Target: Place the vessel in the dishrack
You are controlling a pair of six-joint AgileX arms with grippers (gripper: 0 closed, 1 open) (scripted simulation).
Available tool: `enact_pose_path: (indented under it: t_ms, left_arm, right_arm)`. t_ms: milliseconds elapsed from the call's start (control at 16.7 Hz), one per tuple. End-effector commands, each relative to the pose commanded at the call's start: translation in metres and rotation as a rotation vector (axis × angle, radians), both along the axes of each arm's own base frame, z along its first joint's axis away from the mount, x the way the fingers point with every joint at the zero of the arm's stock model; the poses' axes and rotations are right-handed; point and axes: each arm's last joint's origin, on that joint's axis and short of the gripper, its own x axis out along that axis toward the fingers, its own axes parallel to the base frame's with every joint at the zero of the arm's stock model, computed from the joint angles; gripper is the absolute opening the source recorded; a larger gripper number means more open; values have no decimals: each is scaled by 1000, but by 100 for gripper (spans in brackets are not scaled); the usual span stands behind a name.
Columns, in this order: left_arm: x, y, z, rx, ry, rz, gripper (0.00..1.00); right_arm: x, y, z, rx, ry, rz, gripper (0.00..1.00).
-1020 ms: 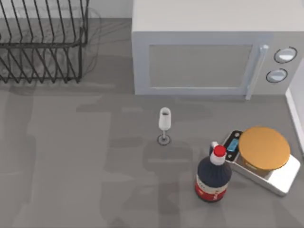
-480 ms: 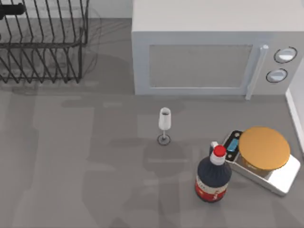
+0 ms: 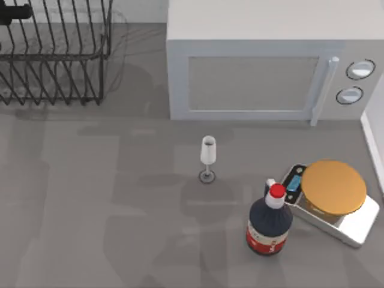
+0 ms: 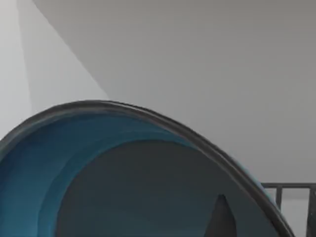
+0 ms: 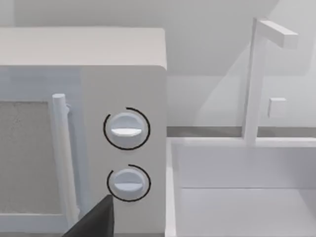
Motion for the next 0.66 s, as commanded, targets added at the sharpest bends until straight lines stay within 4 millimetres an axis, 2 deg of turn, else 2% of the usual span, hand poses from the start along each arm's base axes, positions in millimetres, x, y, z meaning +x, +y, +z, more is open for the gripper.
enact_pose_path:
  t_ms: [300, 660]
  left_arm:
    - [0, 0, 0, 0, 0, 0, 98]
    - [0, 0, 0, 0, 0, 0, 100]
  right_arm:
    - [0, 0, 0, 0, 0, 0, 100]
    - [0, 0, 0, 0, 0, 0, 100]
